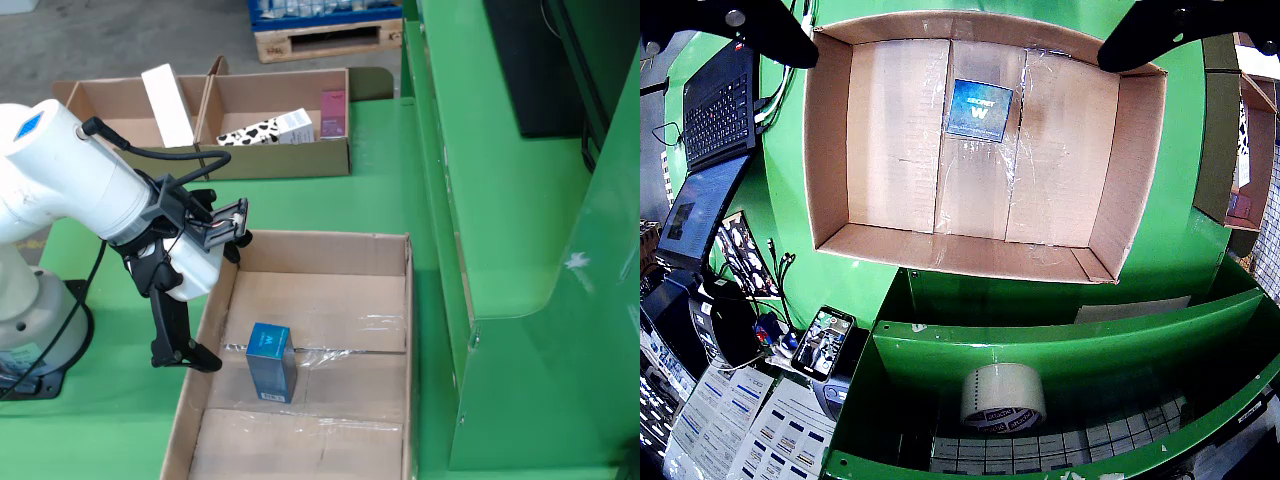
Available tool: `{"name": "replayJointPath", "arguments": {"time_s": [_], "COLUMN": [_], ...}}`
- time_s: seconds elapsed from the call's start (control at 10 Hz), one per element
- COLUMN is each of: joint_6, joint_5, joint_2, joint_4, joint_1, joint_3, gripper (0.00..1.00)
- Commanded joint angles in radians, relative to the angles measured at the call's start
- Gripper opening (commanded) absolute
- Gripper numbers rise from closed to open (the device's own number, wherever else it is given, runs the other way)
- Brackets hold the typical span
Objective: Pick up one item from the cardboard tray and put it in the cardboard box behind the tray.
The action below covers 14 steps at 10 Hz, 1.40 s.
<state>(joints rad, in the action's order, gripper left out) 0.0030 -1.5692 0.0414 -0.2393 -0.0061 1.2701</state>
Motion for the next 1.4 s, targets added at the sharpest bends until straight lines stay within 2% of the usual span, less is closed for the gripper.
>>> {"name": "replayJointPath", "arguments": {"time_s": [0.0, 0.8, 0.9, 1.3], "joint_6": [-0.002, -0.002, -0.021, -0.014], "joint_5": [0.002, 0.002, -0.027, -0.022], "joint_2": [-0.017, -0.017, -0.027, -0.075], "joint_4": [-0.012, -0.012, -0.042, -0.126], "joint_1": [0.0, 0.0, -0.022, 0.002], "joint_3": [-0.028, -0.028, 0.004, 0.136], "gripper": [1.0, 1.0, 1.0, 1.0]}}
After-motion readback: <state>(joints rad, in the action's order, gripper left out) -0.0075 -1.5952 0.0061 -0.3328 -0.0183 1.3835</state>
